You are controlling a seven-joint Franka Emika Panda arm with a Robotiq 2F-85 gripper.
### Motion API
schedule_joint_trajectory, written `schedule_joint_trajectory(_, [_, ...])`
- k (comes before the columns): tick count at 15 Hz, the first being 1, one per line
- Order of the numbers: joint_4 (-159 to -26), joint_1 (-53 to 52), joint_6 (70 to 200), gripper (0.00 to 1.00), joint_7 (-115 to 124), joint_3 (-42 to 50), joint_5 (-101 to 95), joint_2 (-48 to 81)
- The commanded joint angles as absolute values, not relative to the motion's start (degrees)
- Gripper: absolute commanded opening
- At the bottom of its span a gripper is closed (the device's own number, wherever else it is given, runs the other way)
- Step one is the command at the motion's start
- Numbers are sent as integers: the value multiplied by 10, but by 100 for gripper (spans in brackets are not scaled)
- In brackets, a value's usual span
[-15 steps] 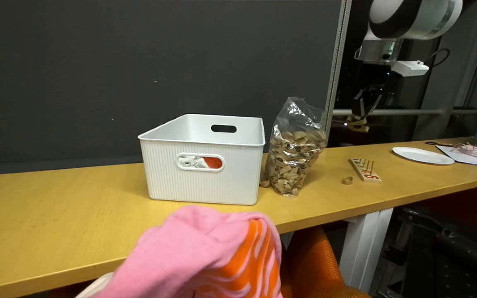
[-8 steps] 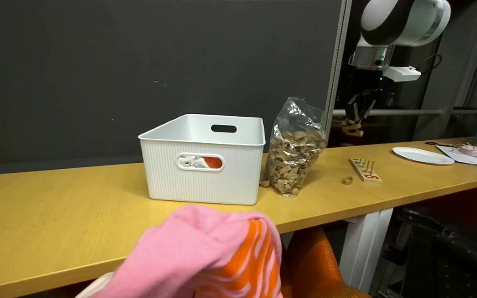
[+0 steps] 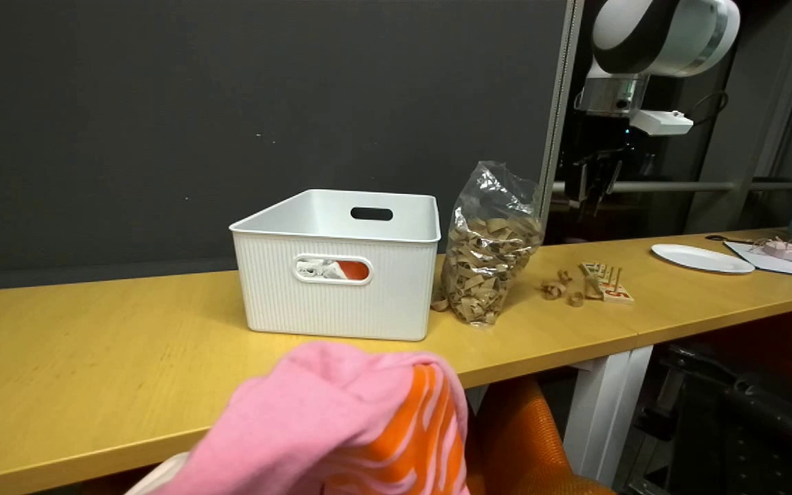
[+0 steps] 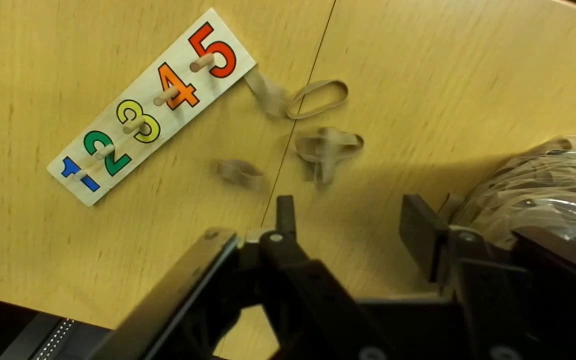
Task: Remove some of the rubber bands from the plastic bag and put them on the table
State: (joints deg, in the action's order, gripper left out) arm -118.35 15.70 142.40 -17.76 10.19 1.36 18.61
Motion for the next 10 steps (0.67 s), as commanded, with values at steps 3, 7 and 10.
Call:
schedule_joint_trajectory(3, [-1165, 169, 1397, 99, -181, 94, 31, 176])
schedule_joint_trajectory(7, [-1170, 155, 1394, 100, -167, 97, 15, 129])
schedule_joint_trajectory(10, [-1167, 138, 1386, 100, -161, 93, 7, 90])
